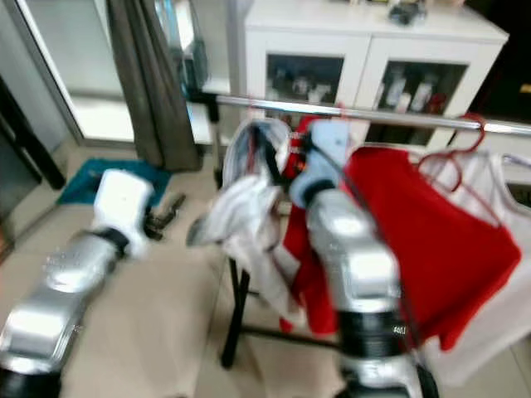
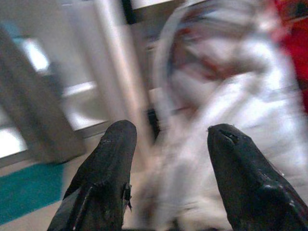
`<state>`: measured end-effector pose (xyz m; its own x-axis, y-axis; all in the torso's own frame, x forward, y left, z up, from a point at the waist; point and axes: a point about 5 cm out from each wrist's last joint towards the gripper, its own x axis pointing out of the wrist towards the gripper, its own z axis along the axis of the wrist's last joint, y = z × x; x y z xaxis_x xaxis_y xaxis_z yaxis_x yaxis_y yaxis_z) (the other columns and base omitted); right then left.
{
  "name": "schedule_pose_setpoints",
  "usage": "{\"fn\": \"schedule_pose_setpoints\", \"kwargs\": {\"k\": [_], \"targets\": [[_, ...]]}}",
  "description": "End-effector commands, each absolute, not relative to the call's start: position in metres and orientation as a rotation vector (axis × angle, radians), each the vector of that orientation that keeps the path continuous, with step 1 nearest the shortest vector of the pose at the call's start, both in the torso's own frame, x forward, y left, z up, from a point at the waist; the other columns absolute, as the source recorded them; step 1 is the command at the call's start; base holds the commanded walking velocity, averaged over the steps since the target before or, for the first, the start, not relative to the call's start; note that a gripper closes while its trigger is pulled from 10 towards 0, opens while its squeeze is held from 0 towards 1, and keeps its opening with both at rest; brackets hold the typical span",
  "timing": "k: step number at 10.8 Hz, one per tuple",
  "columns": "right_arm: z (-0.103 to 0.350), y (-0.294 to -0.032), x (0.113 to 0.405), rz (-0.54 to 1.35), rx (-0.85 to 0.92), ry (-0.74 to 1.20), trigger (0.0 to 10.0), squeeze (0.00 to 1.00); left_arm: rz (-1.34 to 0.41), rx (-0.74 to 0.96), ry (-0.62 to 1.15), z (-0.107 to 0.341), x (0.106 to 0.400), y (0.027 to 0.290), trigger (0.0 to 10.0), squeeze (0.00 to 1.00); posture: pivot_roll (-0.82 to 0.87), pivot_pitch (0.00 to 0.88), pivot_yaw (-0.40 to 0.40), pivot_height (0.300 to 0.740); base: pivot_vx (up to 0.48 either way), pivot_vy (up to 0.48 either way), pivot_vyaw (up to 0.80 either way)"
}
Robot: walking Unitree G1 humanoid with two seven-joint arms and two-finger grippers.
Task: Hang hanger
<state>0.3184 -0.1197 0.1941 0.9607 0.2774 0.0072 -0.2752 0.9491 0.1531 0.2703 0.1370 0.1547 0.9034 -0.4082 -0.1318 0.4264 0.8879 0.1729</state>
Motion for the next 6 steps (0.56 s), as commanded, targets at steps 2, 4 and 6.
{"fn": "schedule_pose_setpoints", "kwargs": {"k": [2,4,6], "targets": [[0.217,-0.097,0.307,0.523,0.138,-0.048,10.0,0.0,-0.435,0.221,0.128,0.152,0.266,0.148,10.0,0.0,-0.03,0.0,-0.017,0.74,0.0,0.0,0.0],[0.211,-0.089,0.308,0.599,0.071,0.017,10.0,0.0,-0.429,0.26,0.151,0.153,0.265,0.164,10.0,0.0,-0.01,0.0,-0.026,0.74,0.0,0.0,0.0],[0.195,-0.083,0.334,0.497,0.004,0.153,10.0,0.0,-0.502,0.348,0.189,0.153,0.257,0.183,10.0,0.0,-0.01,0.0,-0.01,0.74,0.0,0.0,0.0]]}}
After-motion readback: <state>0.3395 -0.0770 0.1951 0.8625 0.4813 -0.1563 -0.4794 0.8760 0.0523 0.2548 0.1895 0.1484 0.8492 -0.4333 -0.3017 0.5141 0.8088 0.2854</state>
